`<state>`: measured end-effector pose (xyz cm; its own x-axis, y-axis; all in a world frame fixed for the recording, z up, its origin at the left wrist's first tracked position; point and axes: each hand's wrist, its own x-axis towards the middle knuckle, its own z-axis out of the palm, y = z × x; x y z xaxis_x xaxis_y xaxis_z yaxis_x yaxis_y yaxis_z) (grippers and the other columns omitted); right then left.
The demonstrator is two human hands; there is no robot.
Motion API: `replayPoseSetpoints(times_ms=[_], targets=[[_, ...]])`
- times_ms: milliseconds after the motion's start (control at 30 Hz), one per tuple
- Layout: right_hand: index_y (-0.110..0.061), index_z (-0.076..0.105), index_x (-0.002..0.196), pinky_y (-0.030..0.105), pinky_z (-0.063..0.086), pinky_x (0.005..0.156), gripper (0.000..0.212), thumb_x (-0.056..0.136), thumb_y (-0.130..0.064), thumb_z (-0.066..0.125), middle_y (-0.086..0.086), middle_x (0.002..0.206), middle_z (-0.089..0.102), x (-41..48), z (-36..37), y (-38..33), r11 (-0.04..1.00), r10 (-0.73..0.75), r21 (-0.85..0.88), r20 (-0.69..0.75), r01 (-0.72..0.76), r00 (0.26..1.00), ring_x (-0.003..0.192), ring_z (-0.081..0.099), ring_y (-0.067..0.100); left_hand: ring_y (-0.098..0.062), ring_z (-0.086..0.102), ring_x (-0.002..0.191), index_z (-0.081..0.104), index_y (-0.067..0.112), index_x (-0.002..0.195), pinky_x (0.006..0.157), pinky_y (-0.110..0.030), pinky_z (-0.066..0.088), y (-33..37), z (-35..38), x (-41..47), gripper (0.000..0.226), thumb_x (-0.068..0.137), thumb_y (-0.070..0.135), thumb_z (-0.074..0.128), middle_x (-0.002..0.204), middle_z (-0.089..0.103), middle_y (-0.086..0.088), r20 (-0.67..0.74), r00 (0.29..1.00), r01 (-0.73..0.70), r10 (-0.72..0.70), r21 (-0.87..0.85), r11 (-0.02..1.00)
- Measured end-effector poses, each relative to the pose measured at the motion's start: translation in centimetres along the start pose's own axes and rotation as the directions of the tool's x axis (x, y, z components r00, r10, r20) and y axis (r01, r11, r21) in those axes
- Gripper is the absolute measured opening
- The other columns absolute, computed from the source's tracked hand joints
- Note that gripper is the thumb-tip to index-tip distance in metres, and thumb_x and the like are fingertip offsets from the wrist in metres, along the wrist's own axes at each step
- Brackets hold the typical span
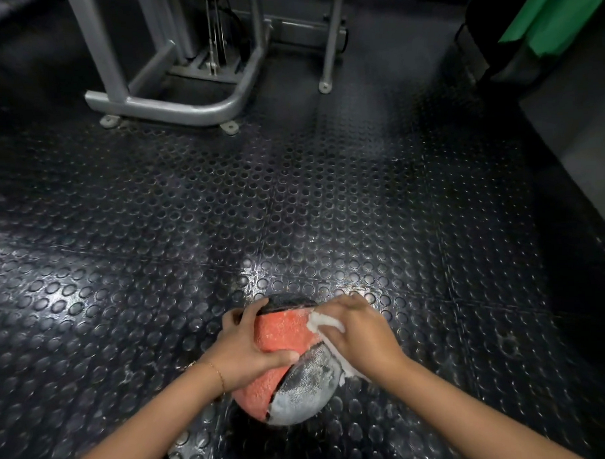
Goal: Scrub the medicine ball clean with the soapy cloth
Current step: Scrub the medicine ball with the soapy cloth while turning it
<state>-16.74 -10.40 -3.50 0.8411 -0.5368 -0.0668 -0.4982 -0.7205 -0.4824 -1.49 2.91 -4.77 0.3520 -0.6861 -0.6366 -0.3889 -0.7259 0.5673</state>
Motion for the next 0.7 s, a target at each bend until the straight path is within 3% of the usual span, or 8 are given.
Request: replayPoseSetpoints(times_ms=[100,200,333,433,567,633,700], targets=[[-0.033,0.062,0.107,0.021,0.033,0.075,0.02,0.091,-0.031,0.05,-0.011,0.106,0.059,1.3,-0.5,0.0,0.996,0.087,-0.001,0.017,-0.087,0.996,0.092,0.04,0.004,-0.034,0.04,0.128,0.0,0.038,0.147,0.105,-0.041,0.04,0.4,-0.3,0.4,0.11,0.066,0.059,0.071,0.15,0.005,-0.011,0.002,1.0,0.017,-0.017,-0.003,1.0],[-0.036,0.061,0.108,0.026,0.039,0.087,0.021,0.091,-0.034,0.049,-0.013,0.109,0.057,1.0,-0.3,-1.0,1.0,0.022,-0.023,0.08,-0.021,0.997,0.101,0.044,0.008,-0.032,0.039,0.129,0.002,0.038,0.147,0.105,-0.038,0.038,0.6,-0.6,0.4,0.108,0.068,0.056,0.073,0.15,0.006,-0.011,0.01,1.0,0.006,-0.006,0.0,1.0],[-0.034,0.061,0.107,0.023,0.036,0.078,0.021,0.091,-0.031,0.048,-0.01,0.108,0.058,1.9,-0.6,-0.6,0.997,0.071,0.0,0.079,-0.071,0.994,0.104,0.047,0.011,-0.03,0.039,0.129,0.002,0.041,0.146,0.105,-0.038,0.039,0.6,-0.5,0.3,0.107,0.067,0.059,0.072,0.15,0.005,-0.007,0.02,1.0,-0.019,0.019,0.036,0.999],[-0.034,0.061,0.108,0.025,0.035,0.082,0.021,0.09,-0.031,0.051,-0.014,0.111,0.057,2.4,-0.3,-0.5,0.997,0.082,-0.015,0.079,-0.081,0.994,0.107,0.045,0.01,-0.029,0.041,0.128,0.0,0.042,0.146,0.104,-0.037,0.041,0.5,-0.5,0.5,0.109,0.066,0.063,0.071,0.151,0.003,-0.005,0.032,0.999,-0.025,0.023,0.065,0.998],[-0.035,0.059,0.105,0.024,0.035,0.077,0.018,0.09,-0.035,0.05,-0.017,0.107,0.056,1.5,-0.3,-1.0,0.999,-0.02,-0.036,0.133,0.025,0.991,0.1,0.043,0.006,-0.028,0.04,0.128,-0.001,0.043,0.145,0.106,-0.038,0.039,0.2,-0.3,0.5,0.112,0.063,0.064,0.072,0.151,0.001,-0.004,0.046,0.998,-0.054,0.05,0.088,0.995],[-0.033,0.057,0.105,0.02,0.039,0.074,0.017,0.089,-0.033,0.052,-0.013,0.103,0.056,1.4,-0.7,-0.6,0.997,0.058,0.041,0.145,-0.065,0.988,0.091,0.048,0.005,-0.03,0.037,0.131,-0.001,0.044,0.145,0.107,-0.04,0.038,0.1,-0.1,0.4,0.112,0.062,0.065,0.072,0.151,0.0,-0.003,0.047,0.997,-0.062,0.058,0.101,0.993],[-0.033,0.05,0.1,0.014,0.037,0.058,0.015,0.087,-0.028,0.057,-0.008,0.098,0.055,1.6,-0.9,0.0,0.974,0.18,0.117,0.133,-0.196,0.975,0.076,0.051,0.005,-0.031,0.033,0.134,-0.001,0.046,0.144,0.108,-0.043,0.038,0.1,0.1,0.4,0.112,0.061,0.067,0.071,0.152,-0.002,-0.003,0.042,0.997,-0.064,0.06,0.111,0.992]])
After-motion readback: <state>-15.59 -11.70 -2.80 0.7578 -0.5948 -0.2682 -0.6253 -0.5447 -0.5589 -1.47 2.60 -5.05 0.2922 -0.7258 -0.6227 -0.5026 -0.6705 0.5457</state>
